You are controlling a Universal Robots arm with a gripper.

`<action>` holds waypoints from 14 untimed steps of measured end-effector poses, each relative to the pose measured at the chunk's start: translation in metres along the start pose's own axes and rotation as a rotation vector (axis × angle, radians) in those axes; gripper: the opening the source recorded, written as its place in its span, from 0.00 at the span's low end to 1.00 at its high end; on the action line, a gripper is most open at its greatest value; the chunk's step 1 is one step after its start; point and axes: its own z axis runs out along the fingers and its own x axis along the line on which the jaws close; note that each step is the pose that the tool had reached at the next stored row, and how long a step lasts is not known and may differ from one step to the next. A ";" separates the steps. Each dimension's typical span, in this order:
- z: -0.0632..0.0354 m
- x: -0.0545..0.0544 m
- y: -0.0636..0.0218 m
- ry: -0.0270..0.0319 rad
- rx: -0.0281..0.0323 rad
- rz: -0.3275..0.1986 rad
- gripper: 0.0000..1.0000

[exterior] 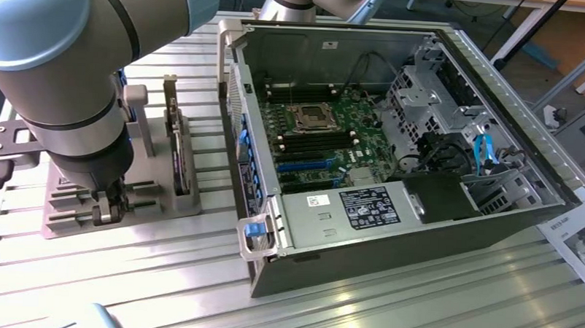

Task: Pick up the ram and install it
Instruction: 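Pick up the ram and move it above insertion slot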

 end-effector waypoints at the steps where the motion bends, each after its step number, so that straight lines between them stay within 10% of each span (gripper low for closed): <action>1: -0.0007 0.000 0.0000 0.0002 -0.0003 0.000 0.12; 14: -0.0196 0.000 -0.0027 -0.0004 -0.0067 0.000 0.12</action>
